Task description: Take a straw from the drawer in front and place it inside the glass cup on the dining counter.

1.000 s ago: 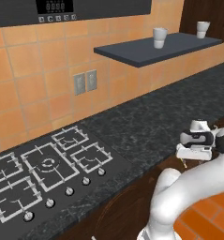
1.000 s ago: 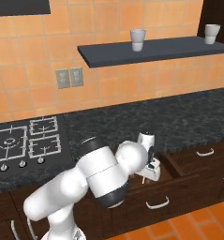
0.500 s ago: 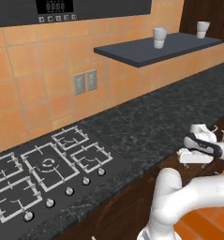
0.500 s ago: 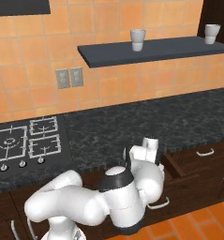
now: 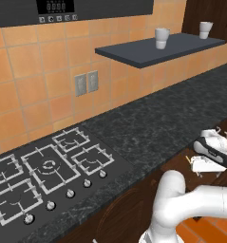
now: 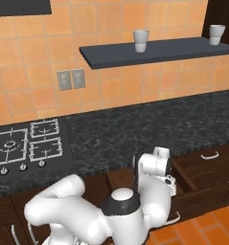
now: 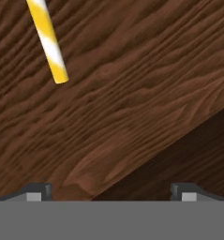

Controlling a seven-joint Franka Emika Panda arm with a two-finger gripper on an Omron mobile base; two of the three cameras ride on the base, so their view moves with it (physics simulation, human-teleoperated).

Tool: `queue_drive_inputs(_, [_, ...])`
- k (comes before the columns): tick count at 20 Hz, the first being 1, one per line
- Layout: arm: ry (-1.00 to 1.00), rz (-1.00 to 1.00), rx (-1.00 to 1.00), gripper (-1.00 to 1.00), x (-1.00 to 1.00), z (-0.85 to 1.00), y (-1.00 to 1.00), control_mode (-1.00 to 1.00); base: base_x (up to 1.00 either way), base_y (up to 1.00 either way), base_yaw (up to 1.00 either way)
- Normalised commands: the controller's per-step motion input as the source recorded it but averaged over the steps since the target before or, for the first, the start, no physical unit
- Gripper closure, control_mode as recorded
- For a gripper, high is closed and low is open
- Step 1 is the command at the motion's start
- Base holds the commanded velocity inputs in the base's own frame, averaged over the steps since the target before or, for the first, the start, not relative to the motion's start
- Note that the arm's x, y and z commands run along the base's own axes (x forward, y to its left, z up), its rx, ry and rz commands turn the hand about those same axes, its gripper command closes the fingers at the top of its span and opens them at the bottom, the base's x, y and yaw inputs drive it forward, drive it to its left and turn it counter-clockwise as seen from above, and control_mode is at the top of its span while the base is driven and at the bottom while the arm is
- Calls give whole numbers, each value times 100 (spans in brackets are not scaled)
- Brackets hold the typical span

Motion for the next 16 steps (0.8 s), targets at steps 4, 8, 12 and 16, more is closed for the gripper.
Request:
queue_drive_inputs(4, [5, 0, 0, -100, -85, 0, -45, -100, 0, 0, 0])
queue_drive_inputs(8, [4, 0, 0, -100, -86, 0, -43, -100, 0, 0, 0])
queue_drive_inputs(12, [5, 0, 0, -100, -77, 0, -38, -100, 0, 0, 0])
queue_drive_inputs(16, [3, 0, 0, -100, -57, 12, -31, -100, 0, 0, 0])
